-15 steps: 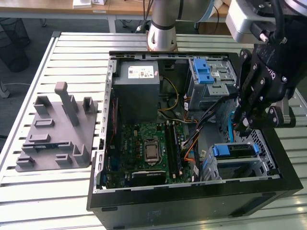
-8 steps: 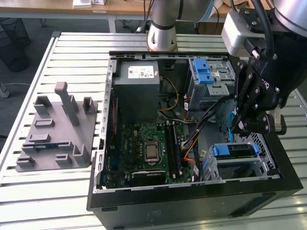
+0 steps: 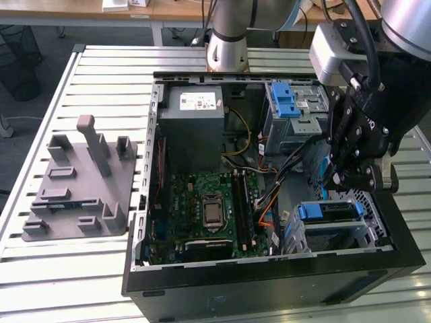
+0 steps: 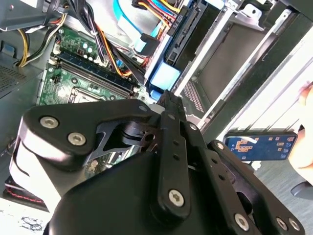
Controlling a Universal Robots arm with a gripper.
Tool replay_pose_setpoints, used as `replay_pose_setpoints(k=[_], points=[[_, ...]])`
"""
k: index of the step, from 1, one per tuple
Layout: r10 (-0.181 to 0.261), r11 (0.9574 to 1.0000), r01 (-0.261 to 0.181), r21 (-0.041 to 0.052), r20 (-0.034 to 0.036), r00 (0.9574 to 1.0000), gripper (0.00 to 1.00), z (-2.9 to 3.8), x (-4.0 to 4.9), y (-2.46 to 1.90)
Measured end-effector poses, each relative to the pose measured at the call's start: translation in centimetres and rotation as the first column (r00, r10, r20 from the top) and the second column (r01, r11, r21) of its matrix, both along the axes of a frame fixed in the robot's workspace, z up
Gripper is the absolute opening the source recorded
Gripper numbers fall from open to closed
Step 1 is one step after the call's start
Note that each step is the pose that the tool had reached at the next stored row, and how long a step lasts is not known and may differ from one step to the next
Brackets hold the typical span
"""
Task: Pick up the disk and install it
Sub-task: 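Insert the disk into the insertion slot, then insert the first disk wire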
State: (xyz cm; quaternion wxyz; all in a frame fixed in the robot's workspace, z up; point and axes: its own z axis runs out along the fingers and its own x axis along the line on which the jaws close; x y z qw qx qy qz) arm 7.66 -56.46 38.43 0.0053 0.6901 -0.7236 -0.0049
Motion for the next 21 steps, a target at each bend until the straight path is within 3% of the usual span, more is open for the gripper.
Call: replay_pose_setpoints(k=[6, 21], points=[[0.000, 1.0000, 0.000, 0.0001, 0.0000, 1.0000, 0.11, -0.99, 0.00, 0.00], [0.000, 1.0000, 0.000, -0.0001, 0.0000, 1.0000, 0.11, -1.13, 0.00, 0.00]])
